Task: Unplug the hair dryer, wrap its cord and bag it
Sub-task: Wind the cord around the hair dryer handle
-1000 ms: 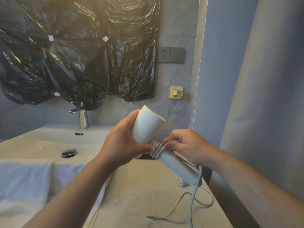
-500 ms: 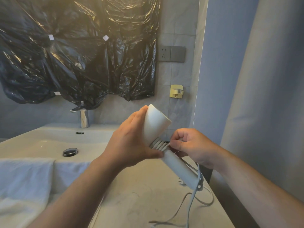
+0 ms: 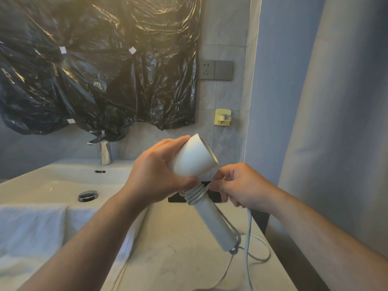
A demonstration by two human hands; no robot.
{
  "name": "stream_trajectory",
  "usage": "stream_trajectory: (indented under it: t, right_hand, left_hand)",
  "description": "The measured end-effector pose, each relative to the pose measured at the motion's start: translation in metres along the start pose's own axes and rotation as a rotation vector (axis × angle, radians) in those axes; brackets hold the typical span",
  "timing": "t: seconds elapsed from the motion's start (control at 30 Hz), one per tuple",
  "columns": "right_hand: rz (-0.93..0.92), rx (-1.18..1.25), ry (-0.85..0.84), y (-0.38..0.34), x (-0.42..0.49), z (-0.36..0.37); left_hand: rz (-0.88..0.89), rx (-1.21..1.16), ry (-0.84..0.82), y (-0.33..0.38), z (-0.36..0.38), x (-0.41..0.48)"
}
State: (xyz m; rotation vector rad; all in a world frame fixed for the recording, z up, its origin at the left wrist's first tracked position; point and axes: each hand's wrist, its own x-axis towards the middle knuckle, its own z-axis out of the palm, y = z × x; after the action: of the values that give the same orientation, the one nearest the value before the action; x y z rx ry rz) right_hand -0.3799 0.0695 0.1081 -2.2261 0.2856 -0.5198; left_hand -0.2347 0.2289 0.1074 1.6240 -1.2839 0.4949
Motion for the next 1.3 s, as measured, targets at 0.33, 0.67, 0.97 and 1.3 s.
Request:
stream_trajectory:
  t: [0.33,0.67,0.97,1.3]
  right_hand:
    - [0.069,0.61,-0.03,0.012,-0.004,0.016]
    - [0.034,0.302,0.18,0.015,-0.009,0.078]
    - [0.053,-0.161,0.12,-0.004,-0.012,0.057]
    - [0.008,-0.468,0.066,-0.031,-0.01,0.019]
  left_hand:
    - [-0.264,-0.522,0.166,0.008,0.008,-0.002]
    - [-0.467,-0.466,0.49,0.008,0.03,-0.006]
    - [-0.277,-0.016,0.517,0.002,0.033,-0.007]
    - [-0.135,0.192,0.418,0.0,0.037,-0.013]
